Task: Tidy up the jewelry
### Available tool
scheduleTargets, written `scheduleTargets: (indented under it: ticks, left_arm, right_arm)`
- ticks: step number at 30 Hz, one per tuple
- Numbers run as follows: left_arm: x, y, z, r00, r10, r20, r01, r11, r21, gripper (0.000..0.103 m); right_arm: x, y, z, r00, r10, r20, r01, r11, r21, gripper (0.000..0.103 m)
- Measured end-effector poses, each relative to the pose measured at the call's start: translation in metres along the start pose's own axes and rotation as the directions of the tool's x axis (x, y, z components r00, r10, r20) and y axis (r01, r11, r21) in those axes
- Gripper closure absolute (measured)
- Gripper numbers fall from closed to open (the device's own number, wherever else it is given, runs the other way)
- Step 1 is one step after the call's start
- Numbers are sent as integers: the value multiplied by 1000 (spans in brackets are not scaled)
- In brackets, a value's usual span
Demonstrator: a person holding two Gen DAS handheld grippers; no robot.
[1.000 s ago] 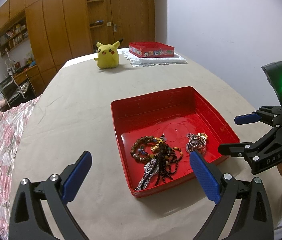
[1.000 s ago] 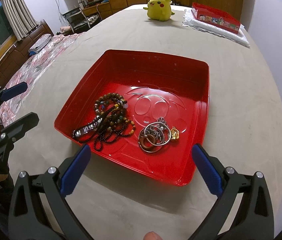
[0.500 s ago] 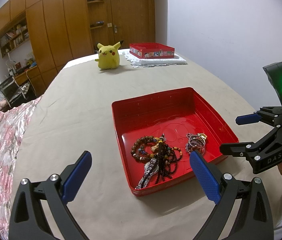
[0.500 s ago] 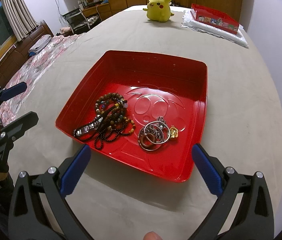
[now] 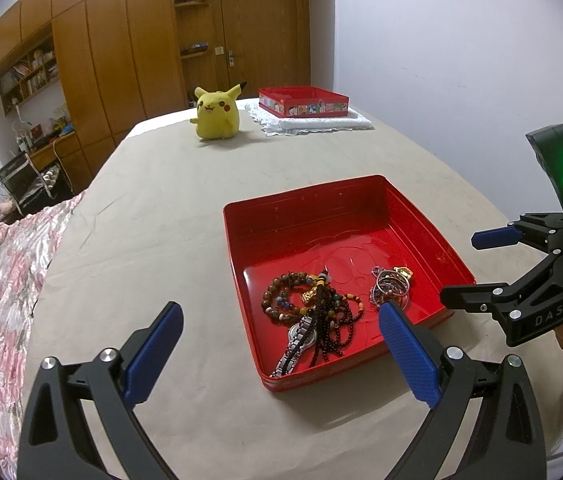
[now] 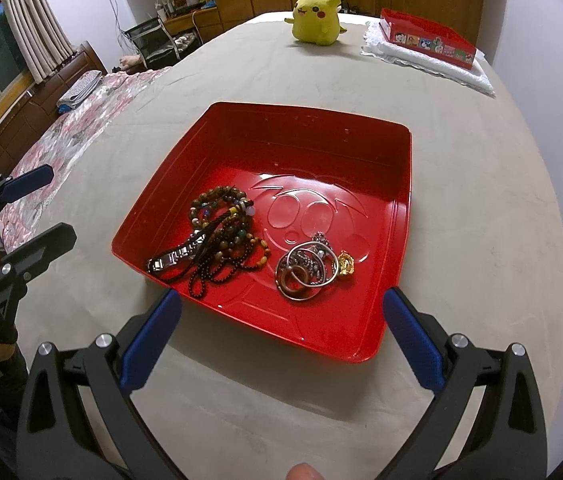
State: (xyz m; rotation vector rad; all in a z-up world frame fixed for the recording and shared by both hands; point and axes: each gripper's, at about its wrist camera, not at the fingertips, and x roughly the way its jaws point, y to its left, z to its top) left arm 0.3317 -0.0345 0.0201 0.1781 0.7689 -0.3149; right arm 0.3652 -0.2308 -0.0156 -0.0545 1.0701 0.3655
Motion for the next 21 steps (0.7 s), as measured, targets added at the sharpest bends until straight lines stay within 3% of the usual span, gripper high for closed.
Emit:
scheduleTargets:
  ticks: [21]
  left_arm:
    - [-12,-2,-2,1000,3,9,-3,1000,6,4]
  right_arm:
    - [-7,2,-3,1000,-4,8,4,1000,0,3]
